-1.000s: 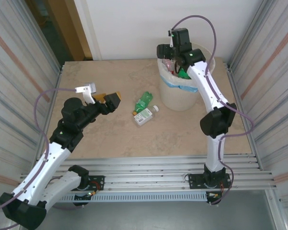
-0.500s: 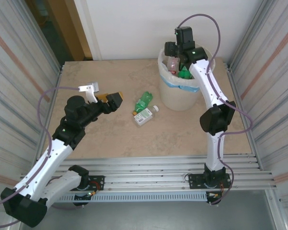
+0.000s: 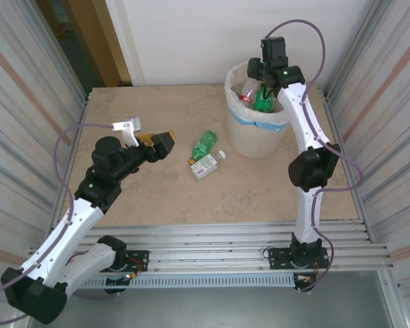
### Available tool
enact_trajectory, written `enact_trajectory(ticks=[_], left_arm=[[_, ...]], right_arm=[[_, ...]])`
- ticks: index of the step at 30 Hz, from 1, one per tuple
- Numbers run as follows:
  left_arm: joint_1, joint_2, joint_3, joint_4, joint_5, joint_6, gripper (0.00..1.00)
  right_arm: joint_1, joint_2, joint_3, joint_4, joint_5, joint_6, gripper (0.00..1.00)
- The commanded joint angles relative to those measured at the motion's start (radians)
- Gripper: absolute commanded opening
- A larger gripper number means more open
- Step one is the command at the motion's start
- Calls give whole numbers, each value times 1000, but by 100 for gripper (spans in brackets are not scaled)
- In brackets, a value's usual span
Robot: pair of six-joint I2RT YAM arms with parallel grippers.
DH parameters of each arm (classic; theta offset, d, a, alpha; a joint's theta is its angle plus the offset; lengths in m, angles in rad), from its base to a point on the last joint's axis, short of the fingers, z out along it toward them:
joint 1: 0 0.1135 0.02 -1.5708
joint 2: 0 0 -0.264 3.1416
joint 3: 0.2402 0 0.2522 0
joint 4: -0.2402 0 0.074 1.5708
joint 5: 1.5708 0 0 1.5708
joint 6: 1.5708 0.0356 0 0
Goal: Put the plastic bottles in the bin
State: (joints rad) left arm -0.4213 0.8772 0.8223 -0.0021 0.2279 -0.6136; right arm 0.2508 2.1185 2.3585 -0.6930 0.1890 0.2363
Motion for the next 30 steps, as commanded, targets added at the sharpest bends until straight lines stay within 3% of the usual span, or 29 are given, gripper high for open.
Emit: enact_trajectory(ticks=[1, 11, 15, 23, 30], left_arm=[[-5, -8, 1, 38, 19, -13, 99], [-5, -8, -4, 42, 23, -22, 99], [-5, -6, -14, 52, 26, -33, 99], [-5, -4, -15, 55, 33, -34, 99], [-5, 0, -9, 45, 34, -22, 99]], right_arm=[[-23, -19, -5, -52, -50, 48, 51], [-88, 32, 19, -42, -246, 211, 51], [-90, 39, 22, -46, -247, 211, 53], [-91, 13, 62, -78, -228, 175, 74], [-89, -36, 61, -87, -194, 158, 83]])
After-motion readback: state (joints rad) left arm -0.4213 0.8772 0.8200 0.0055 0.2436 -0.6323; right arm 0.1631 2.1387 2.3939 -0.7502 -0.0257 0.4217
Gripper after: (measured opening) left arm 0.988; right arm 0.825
